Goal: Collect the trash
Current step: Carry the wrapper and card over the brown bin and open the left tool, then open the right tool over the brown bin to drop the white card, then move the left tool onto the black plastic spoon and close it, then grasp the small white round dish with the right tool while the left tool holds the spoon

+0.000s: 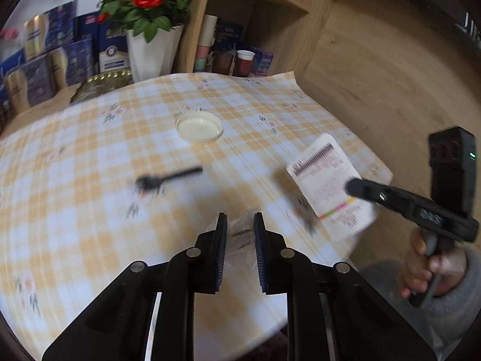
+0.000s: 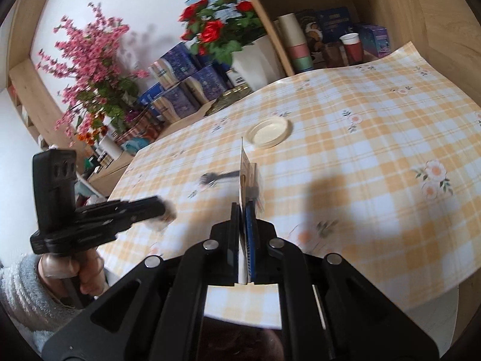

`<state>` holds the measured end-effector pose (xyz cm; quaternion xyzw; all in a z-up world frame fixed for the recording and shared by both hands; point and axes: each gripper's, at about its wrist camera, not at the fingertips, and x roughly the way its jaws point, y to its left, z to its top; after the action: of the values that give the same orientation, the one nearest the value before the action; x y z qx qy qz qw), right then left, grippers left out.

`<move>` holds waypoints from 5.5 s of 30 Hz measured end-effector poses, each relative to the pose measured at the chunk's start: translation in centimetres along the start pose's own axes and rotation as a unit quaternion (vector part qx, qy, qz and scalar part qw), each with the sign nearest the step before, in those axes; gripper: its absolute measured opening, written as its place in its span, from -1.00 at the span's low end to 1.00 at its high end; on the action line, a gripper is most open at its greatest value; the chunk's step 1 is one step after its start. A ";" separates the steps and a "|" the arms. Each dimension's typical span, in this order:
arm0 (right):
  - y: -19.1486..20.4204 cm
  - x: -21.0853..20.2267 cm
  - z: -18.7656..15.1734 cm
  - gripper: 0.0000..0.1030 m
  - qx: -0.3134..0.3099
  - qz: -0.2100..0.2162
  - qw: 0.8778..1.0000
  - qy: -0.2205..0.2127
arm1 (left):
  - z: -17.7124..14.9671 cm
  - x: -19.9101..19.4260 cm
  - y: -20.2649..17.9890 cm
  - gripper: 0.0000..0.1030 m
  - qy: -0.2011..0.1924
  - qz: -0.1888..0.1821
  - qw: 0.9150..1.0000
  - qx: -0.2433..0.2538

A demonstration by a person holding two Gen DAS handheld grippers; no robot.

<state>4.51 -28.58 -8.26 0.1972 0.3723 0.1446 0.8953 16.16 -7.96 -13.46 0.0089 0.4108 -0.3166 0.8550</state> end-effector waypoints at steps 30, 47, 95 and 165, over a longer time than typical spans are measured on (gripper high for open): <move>6.5 -5.2 -10.2 -0.84 -0.016 0.020 0.998 0.055 | -20.3 -3.3 -5.4 -0.62 0.124 -0.025 0.992 -0.003; 8.3 -3.6 -13.2 -0.84 -0.031 0.024 0.993 0.113 | -18.9 -7.8 -3.9 0.44 0.030 0.073 0.997 -0.022; 7.2 -1.2 -7.7 0.89 -0.061 -0.050 0.992 0.097 | -20.2 -13.0 2.5 0.81 -0.086 0.164 0.970 -0.156; -1.3 28.4 11.5 0.91 -0.111 -0.202 0.960 0.161 | -1.4 -1.1 14.4 -0.99 -0.087 0.022 0.976 -0.197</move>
<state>32.36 -21.04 -18.74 -0.0086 0.5253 0.0307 0.8503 22.54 4.60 -17.14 -0.1783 0.3885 -0.2103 0.8792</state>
